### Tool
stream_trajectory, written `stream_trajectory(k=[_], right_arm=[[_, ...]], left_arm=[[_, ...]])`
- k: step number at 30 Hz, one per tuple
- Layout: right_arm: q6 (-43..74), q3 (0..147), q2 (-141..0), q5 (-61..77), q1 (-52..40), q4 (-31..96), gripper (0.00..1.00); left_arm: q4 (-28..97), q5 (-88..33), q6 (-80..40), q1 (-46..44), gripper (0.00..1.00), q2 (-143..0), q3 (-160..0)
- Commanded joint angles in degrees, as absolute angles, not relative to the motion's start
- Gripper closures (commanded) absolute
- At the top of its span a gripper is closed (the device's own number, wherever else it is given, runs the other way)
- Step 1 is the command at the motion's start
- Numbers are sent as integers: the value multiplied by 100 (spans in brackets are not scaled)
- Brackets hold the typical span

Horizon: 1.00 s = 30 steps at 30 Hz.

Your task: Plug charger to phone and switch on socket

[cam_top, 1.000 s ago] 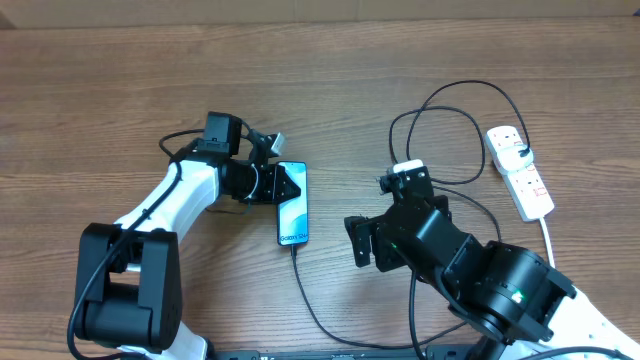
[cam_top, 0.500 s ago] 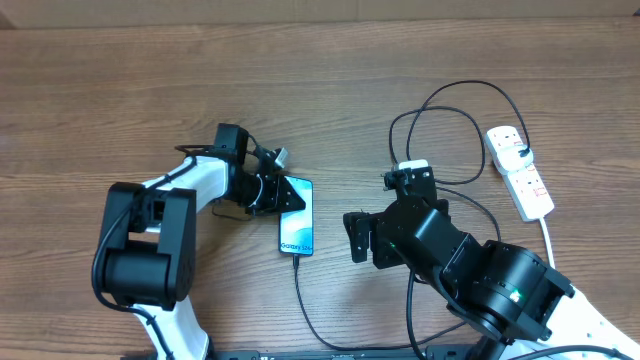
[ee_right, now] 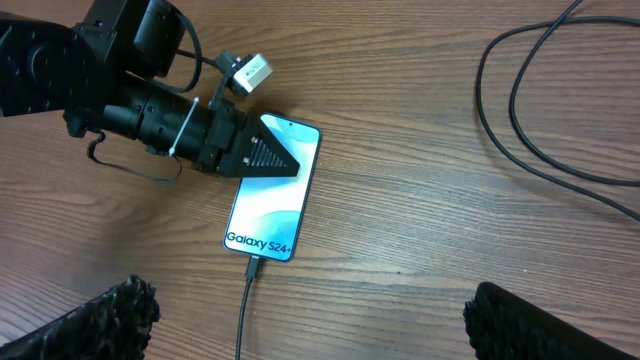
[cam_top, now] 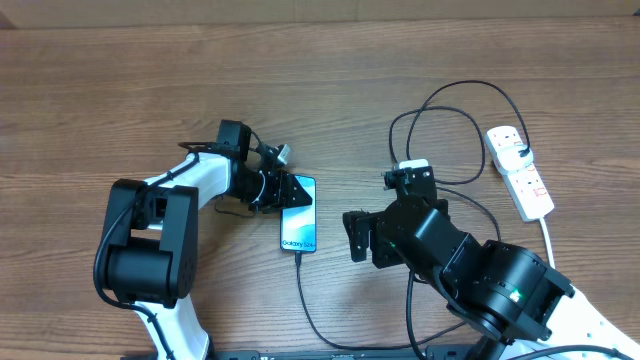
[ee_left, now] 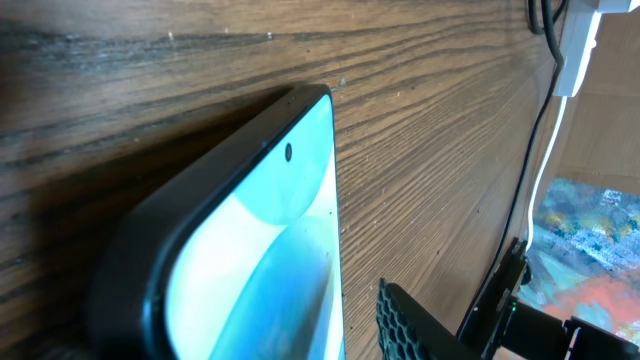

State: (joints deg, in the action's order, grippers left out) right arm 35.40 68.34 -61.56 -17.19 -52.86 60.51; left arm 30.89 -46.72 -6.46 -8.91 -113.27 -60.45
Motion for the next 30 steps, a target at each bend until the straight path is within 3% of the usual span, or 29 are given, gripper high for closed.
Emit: stream_trajectory(k=[1,12,18,22,30], right_arm=[[3581,6807,-6117,-1798,-5266,6016,0],[3581,6807,-6117,-1798,-5264,5972,0],[3583,6807,-6117,-1798,-5266,6023,0],[3583,6807,-6117,-1798,-5266,6031,0],[3581,6807,-6117,-1798,-5266,6031,0]], left_arm=[[3218,-3092,-950,-860,55,-11507,-5990],[3570,-2084,-1557,-864,50,-11507,-5990],[3575,-2215,-1538,-875,49,-11507,-5990],[3559,-2980,-731,-930,46,-11507,-5990],[3599,-2453,-1041,-978,45,-11507,-5990]])
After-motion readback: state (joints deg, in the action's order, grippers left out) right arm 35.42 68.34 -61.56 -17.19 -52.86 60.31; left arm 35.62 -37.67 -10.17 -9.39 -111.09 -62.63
